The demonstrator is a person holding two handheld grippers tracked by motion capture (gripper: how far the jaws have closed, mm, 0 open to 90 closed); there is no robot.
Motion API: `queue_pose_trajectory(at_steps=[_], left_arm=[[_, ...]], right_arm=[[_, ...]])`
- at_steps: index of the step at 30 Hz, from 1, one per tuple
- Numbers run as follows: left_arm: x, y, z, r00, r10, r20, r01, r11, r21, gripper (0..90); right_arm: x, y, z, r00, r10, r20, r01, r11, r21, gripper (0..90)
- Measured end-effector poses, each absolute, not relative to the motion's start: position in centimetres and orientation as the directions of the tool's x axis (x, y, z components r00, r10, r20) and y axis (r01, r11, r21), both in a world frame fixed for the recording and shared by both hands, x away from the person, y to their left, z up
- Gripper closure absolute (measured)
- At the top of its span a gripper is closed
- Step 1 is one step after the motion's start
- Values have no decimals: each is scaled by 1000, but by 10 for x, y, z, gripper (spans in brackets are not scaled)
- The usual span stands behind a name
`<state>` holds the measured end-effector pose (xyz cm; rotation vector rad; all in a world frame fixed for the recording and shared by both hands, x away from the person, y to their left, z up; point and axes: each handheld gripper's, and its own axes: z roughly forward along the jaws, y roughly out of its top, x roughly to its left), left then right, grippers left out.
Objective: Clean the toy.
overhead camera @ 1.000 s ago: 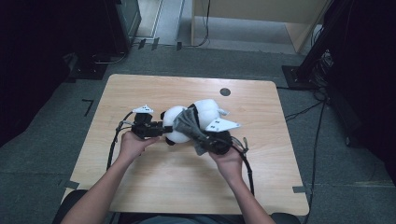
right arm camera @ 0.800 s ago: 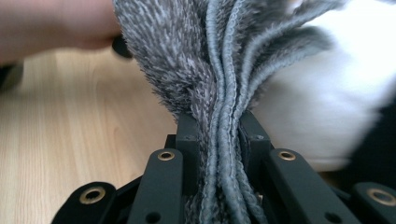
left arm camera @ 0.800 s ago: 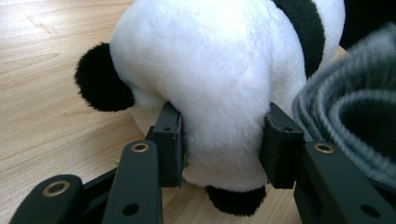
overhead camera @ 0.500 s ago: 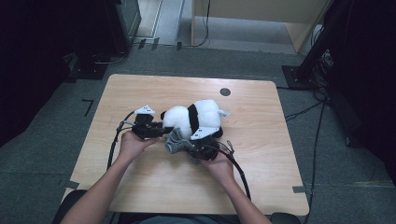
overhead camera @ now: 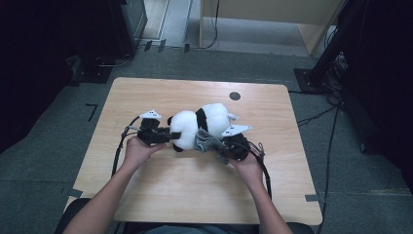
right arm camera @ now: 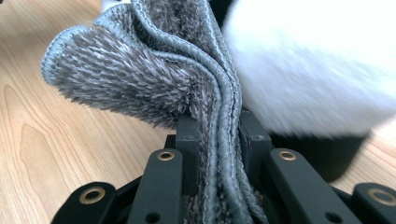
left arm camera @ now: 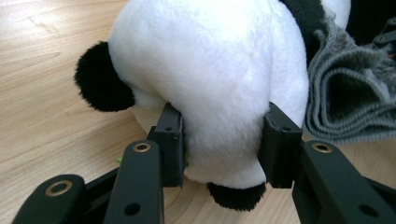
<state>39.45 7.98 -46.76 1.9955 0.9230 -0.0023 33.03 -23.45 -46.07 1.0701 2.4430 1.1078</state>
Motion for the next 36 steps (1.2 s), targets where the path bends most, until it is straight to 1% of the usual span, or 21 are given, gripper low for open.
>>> queue_pose_trajectory(at_steps=[5, 9, 13, 23, 30, 36], left_arm=[[395, 80, -468, 720, 603, -344, 607, -307, 733, 582], [396, 80, -468, 721, 600, -347, 608, -307, 732, 582], [397, 81, -468, 721, 598, -349, 610, -309, 730, 583], [399, 82, -469, 719, 596, -357, 613, -303, 729, 583], [400, 85, -469, 720, 591, -365, 616, -301, 728, 582], [400, 86, -470, 723, 586, -365, 615, -305, 727, 581]], right_arm=[[330, -247, -460, -694, 716, 74, 532, 441, 723, 749], [331, -255, -460, -694, 718, 57, 525, 450, 722, 748], [334, -268, -463, -671, 736, 88, 552, 418, 722, 747], [344, -305, -475, -574, 808, 134, 634, 335, 697, 747], [354, -325, -483, -506, 850, 145, 674, 285, 681, 747], [355, -338, -480, -451, 879, 154, 681, 228, 696, 748]])
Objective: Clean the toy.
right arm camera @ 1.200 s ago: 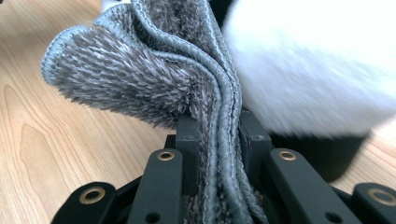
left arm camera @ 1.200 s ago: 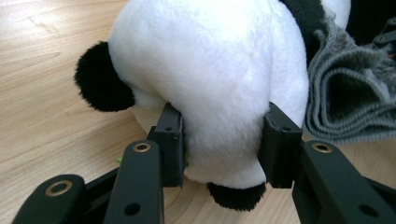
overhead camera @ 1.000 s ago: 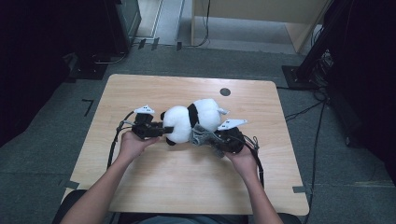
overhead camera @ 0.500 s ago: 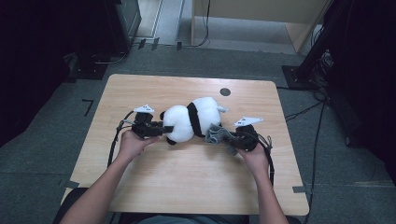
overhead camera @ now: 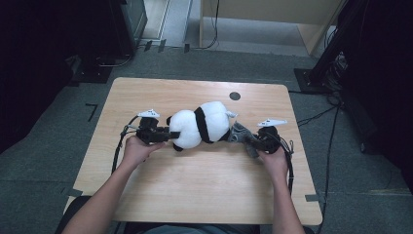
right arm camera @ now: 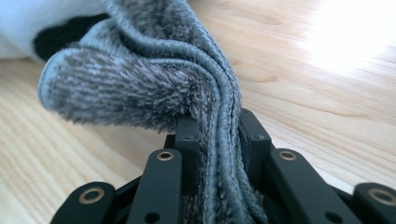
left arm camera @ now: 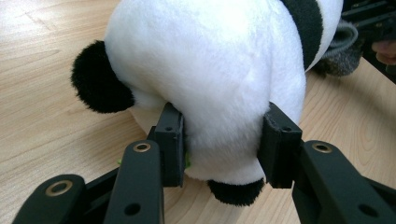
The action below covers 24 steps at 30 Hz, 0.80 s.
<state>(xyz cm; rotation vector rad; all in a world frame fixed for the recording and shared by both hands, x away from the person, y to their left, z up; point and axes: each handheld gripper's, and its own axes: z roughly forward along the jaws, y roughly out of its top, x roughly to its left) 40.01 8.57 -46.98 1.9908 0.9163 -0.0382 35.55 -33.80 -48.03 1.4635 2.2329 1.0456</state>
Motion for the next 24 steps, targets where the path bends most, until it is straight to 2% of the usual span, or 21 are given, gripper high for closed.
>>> queue_pose_trajectory(at_steps=[5, 9, 18, 24], left_arm=[[400, 87, -470, 724, 580, -374, 618, -304, 725, 580], [401, 88, -471, 726, 575, -377, 618, -304, 725, 580], [399, 87, -471, 723, 588, -361, 611, -301, 732, 577], [397, 86, -472, 717, 599, -358, 610, -290, 737, 562]], right_arm=[[354, -347, -473, -424, 885, 193, 665, 159, 730, 749], [349, -344, -459, -448, 873, 193, 622, 149, 769, 749], [333, -307, -414, -561, 815, 147, 489, 183, 853, 751], [331, -264, -409, -664, 734, 146, 451, 237, 861, 751]])
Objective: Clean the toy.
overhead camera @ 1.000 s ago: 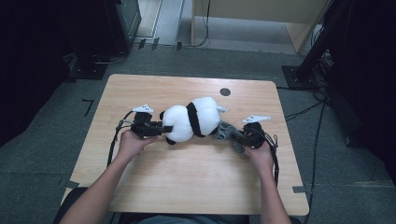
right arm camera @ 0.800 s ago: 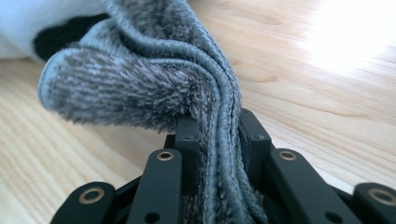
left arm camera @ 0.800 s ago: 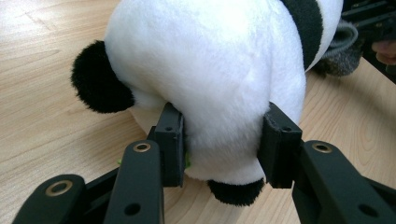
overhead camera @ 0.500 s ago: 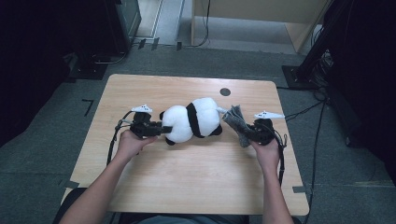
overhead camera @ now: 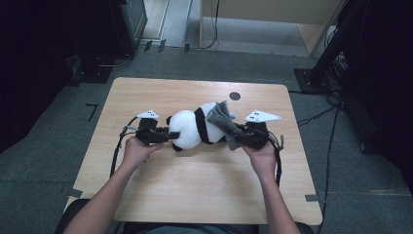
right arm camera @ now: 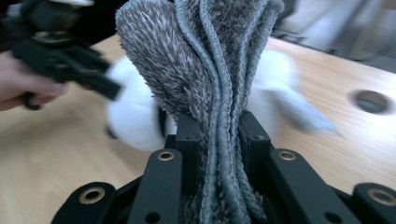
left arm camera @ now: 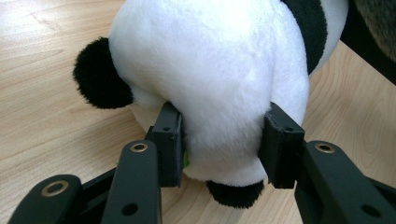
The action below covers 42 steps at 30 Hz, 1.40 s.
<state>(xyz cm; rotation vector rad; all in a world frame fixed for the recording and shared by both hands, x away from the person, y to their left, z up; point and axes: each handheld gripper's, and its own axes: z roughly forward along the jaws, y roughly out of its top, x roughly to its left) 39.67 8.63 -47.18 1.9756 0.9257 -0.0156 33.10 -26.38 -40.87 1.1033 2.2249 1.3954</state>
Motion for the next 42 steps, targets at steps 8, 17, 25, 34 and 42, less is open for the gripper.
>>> queue_pose_trajectory(at_steps=[8, 17, 25, 34, 42], left_arm=[[396, 86, -472, 713, 609, -348, 606, -286, 742, 530], [396, 85, -473, 713, 619, -331, 601, -294, 744, 496], [396, 85, -473, 721, 616, -319, 592, -307, 745, 496], [397, 85, -473, 721, 616, -317, 590, -306, 748, 497], [398, 85, -473, 721, 616, -318, 592, -308, 745, 496]], right_arm=[[331, -209, -431, -773, 613, 163, 449, 348, 823, 751], [332, -175, -464, -837, 504, 214, 478, 482, 734, 751], [339, -178, -484, -822, 530, 207, 516, 540, 665, 748], [342, -209, -479, -778, 604, 172, 547, 517, 658, 746], [344, -242, -473, -729, 665, 161, 577, 471, 667, 744]])
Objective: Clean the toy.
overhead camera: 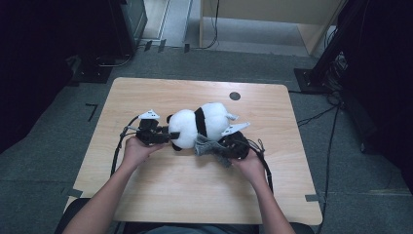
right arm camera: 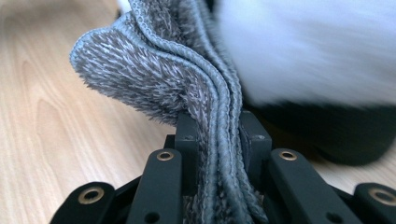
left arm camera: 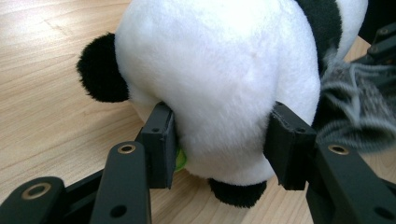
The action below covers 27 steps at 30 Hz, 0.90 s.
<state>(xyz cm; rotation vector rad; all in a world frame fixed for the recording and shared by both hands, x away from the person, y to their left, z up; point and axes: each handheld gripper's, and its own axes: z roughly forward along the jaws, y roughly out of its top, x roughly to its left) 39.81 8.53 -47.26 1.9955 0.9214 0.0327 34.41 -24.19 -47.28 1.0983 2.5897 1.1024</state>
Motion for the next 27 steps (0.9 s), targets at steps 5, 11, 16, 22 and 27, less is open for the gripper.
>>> queue_pose_trajectory(at_steps=[5, 11, 16, 22, 27], left_arm=[[399, 85, -473, 721, 616, -317, 592, -308, 745, 496], [400, 84, -472, 722, 618, -311, 590, -314, 744, 497], [401, 84, -473, 721, 620, -311, 590, -313, 744, 498], [401, 84, -473, 720, 618, -315, 591, -310, 745, 498], [402, 86, -474, 716, 618, -325, 596, -298, 746, 498]], right_arm=[[344, -255, -473, -717, 677, 170, 590, 458, 665, 742], [344, -273, -471, -687, 705, 175, 613, 433, 661, 737], [344, -292, -470, -646, 741, 183, 639, 395, 660, 737], [348, -310, -471, -600, 778, 184, 664, 357, 657, 738], [353, -322, -473, -563, 805, 185, 679, 323, 660, 738]])
